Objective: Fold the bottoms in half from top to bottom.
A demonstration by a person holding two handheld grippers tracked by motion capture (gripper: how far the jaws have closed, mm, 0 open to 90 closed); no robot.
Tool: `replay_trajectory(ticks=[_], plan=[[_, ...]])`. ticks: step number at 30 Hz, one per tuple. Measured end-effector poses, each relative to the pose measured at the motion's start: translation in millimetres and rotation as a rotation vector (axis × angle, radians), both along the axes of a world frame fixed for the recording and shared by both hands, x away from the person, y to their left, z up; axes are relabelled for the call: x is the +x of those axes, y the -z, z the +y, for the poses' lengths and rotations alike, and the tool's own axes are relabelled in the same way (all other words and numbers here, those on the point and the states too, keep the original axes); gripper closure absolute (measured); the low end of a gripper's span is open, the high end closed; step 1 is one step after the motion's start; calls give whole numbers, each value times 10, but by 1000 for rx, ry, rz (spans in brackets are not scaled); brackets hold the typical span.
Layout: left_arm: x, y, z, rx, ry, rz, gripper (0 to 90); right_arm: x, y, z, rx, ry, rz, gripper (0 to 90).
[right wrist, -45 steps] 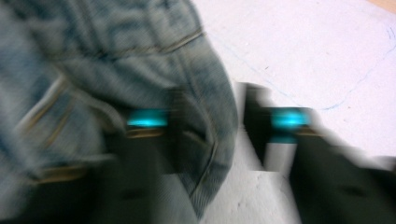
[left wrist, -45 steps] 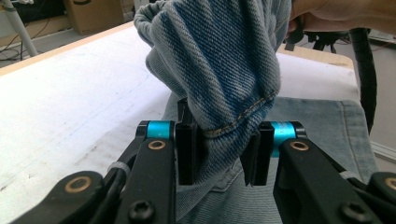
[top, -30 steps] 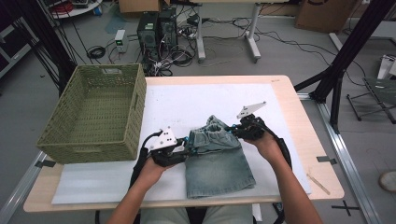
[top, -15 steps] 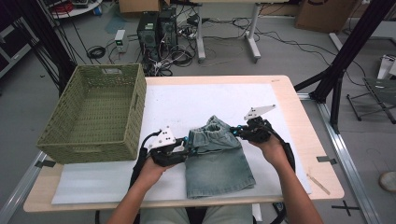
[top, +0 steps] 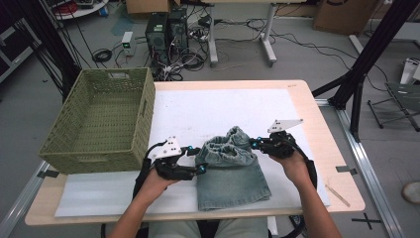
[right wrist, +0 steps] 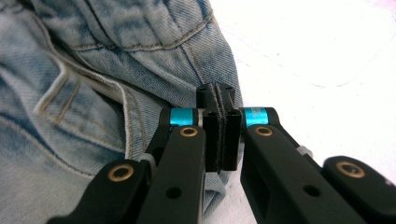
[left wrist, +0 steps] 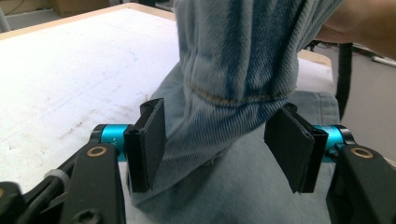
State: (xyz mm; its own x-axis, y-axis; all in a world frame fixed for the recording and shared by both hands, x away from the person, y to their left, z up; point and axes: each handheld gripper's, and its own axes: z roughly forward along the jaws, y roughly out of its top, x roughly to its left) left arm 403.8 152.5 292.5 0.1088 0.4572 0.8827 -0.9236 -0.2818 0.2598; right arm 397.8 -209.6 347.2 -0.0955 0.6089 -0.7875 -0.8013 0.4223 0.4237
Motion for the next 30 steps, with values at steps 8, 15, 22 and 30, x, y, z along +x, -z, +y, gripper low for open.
replay_trajectory(ticks=[8, 15, 22, 30], plan=[[-75, 13, 238, -50, 81, -7, 407, 42, 149, -124, 2, -60, 14, 900], [0, -112, 90, -104, 80, 17, 411, -68, 259, -178, 113, -30, -45, 606], [102, -205, -14, -152, 86, 72, 415, 78, 207, 87, 68, 94, -12, 561], [205, -213, -103, -168, 15, 109, 413, 210, 416, 253, -69, 291, 18, 587]])
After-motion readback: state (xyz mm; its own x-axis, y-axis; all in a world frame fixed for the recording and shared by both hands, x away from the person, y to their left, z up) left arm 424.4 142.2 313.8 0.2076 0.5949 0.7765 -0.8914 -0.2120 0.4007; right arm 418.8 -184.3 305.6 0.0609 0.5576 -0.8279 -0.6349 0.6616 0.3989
